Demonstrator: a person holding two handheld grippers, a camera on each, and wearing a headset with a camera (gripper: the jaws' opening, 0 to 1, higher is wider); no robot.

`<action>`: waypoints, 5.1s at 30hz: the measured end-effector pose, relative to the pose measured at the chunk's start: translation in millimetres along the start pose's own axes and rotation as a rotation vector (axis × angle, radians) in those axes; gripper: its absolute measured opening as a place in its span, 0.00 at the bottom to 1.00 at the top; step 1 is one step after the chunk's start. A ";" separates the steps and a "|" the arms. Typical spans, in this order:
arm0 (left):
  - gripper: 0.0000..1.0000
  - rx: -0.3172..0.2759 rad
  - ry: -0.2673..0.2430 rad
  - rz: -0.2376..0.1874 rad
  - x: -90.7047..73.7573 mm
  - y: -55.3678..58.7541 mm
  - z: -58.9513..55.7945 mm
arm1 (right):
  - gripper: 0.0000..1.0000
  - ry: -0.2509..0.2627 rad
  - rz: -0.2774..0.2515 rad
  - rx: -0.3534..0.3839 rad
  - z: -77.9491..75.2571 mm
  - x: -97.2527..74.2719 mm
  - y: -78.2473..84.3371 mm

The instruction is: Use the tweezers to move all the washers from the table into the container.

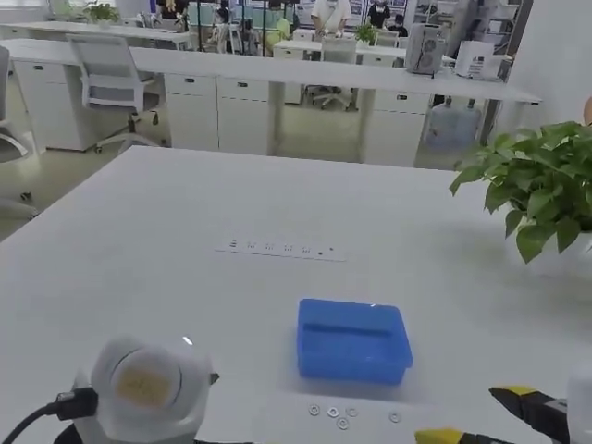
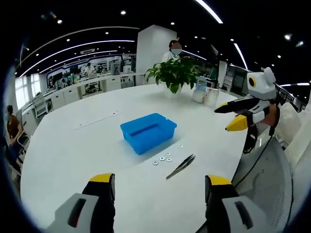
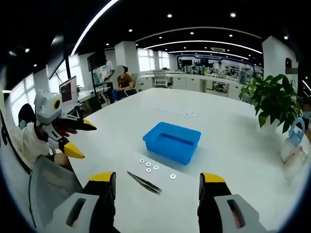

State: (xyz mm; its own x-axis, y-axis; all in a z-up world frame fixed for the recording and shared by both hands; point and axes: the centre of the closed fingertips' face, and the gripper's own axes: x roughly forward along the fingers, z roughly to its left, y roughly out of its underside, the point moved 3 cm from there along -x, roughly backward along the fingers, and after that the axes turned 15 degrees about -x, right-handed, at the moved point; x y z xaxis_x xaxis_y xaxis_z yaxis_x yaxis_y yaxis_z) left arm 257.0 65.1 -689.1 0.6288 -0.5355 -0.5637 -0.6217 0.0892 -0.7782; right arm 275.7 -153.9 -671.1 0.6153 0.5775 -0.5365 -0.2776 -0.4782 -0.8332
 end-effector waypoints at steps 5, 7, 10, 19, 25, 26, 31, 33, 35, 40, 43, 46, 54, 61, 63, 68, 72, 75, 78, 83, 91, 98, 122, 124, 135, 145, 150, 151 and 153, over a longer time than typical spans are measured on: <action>0.61 -0.012 0.063 0.013 7.2 1.1 -4.2 | 0.61 -0.002 0.006 0.010 0.9 1.6 2.7; 0.55 -0.009 0.081 0.018 11.9 1.5 -5.7 | 0.56 -0.007 0.018 0.020 2.2 2.4 5.8; 0.47 0.015 0.105 0.041 19.6 3.2 -7.7 | 0.51 -0.005 0.022 0.031 2.7 2.8 8.2; 0.30 0.097 0.165 0.125 52.1 10.9 -9.4 | 0.43 0.022 0.012 0.077 -0.9 5.9 13.4; 0.29 0.134 0.164 0.204 76.3 21.7 -4.5 | 0.42 0.021 0.036 0.088 -0.4 10.0 19.3; 0.28 0.141 0.166 0.214 79.4 23.0 -4.7 | 0.41 0.019 0.039 0.087 -0.3 10.7 20.0; 0.24 0.200 0.190 0.245 95.2 26.8 -9.6 | 0.41 0.019 0.052 0.087 -1.6 13.3 21.0; 0.23 0.218 0.198 0.264 101.4 30.6 -10.3 | 0.40 0.015 0.057 0.087 -1.5 14.8 21.3; 0.21 0.243 0.194 0.289 107.3 35.4 -8.0 | 0.40 0.014 0.060 0.090 -1.4 15.8 21.0; 0.14 0.302 0.206 0.337 116.3 45.3 -5.5 | 0.41 0.005 0.066 0.094 -0.2 16.9 19.9; 0.10 0.306 0.217 0.362 122.7 50.6 -3.4 | 0.40 0.002 0.075 0.095 -0.3 18.2 21.3; 0.10 0.310 0.232 0.373 124.0 53.7 -4.2 | 0.40 -0.005 0.081 0.095 0.5 19.8 21.9; 0.00 0.407 0.243 0.383 124.9 56.9 -3.3 | 0.39 -0.029 0.083 0.071 6.7 28.2 15.8; 0.00 0.472 0.248 0.393 120.9 58.9 -7.2 | 0.39 -0.066 0.088 0.042 18.2 38.5 14.5; 0.00 0.460 0.255 0.389 116.4 54.9 -9.1 | 0.38 -0.081 0.090 0.031 22.3 42.4 14.2; 0.00 0.390 0.277 0.369 104.5 43.3 -15.2 | 0.37 -0.119 0.110 -0.011 30.6 54.9 17.5; 0.00 0.335 0.302 0.333 92.5 29.6 -22.7 | 0.36 -0.172 0.150 -0.051 42.1 71.8 27.8; 0.00 0.326 0.295 0.299 84.3 17.6 -27.7 | 0.36 -0.200 0.151 -0.083 48.7 79.2 24.8; 0.00 0.310 0.303 0.266 77.9 5.8 -33.2 | 0.35 -0.208 0.168 -0.188 52.0 86.8 21.6; 0.00 0.313 0.302 0.226 71.3 -6.6 -39.7 | 0.30 -0.231 0.160 -0.230 60.9 100.0 15.9; 0.00 0.322 0.308 0.190 64.3 -15.3 -48.5 | 0.17 -0.267 0.140 -0.271 74.3 114.3 6.3; 0.00 0.362 0.297 0.169 56.5 -22.5 -50.0 | 0.11 -0.308 0.132 -0.276 83.6 121.8 3.3; 0.20 0.242 0.218 0.046 47.5 -29.1 -41.0 | 0.04 -0.301 0.077 -0.272 69.4 122.6 -14.0; 0.30 0.174 0.187 0.019 45.3 -25.1 -34.4 | 0.04 -0.299 0.072 -0.260 64.6 123.8 -16.6; 0.64 0.047 0.084 0.060 42.7 9.7 -13.4 | 0.04 -0.276 0.059 -0.213 42.1 146.7 -22.9; 0.68 0.032 0.077 0.088 45.5 16.8 -13.1 | 0.04 -0.277 0.089 -0.191 35.6 167.1 -19.2; 0.68 0.032 0.075 0.096 46.3 20.2 -12.7 | 0.04 -0.286 0.097 -0.182 36.3 170.5 -16.8; 0.67 0.032 0.073 0.096 46.6 20.8 -12.1 | 0.04 -0.279 0.088 -0.174 35.4 170.4 -17.6; 0.67 0.032 0.073 0.096 46.4 21.0 -12.0 | 0.04 -0.283 0.094 -0.163 34.1 170.1 -16.9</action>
State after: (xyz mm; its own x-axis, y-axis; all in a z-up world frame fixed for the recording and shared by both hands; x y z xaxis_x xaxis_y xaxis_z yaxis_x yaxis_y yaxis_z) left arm 267.5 32.0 -728.2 0.5312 -0.5825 -0.6153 -0.6611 0.1692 -0.7310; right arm 359.9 -25.0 -752.8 0.3571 0.6759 -0.6447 -0.1872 -0.6244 -0.7583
